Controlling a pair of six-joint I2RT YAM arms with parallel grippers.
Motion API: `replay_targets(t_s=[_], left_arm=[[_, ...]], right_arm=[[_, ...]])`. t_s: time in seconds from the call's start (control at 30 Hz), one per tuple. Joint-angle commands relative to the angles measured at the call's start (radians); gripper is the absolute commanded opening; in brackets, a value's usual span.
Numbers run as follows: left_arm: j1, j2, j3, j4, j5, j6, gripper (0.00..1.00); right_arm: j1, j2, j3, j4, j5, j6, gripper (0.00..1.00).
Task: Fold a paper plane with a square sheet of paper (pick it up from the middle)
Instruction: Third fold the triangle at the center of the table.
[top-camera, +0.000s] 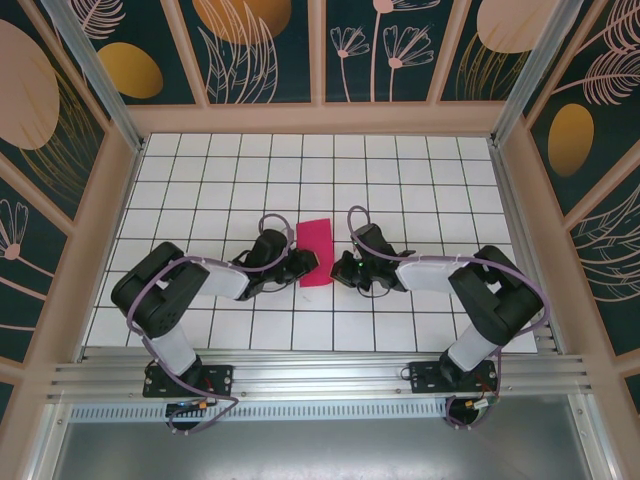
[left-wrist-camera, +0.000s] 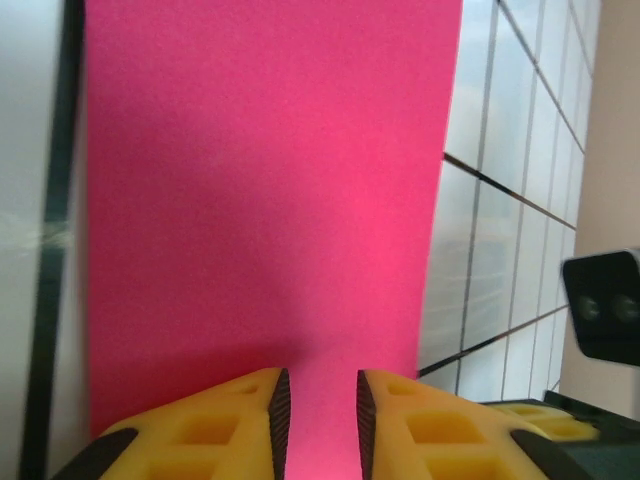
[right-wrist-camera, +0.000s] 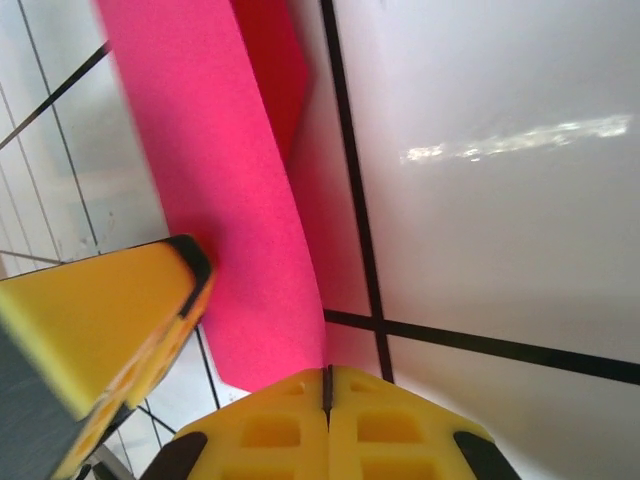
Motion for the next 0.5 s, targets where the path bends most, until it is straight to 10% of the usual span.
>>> replay_targets(t_s=[0.0, 0.47], left_arm=[[-0.002, -0.034, 0.05, 0.035, 0.04, 0.06, 0.3], [-0.001, 0.103, 0.209, -0.166, -0.021, 0.184, 0.28]], right_arm=[[-0.004, -0.044, 0.005, -0.067, 0.038, -0.039, 0.0], [-0.016, -0.176, -0.078, -0.167, 0.031, -0.03, 0.0]])
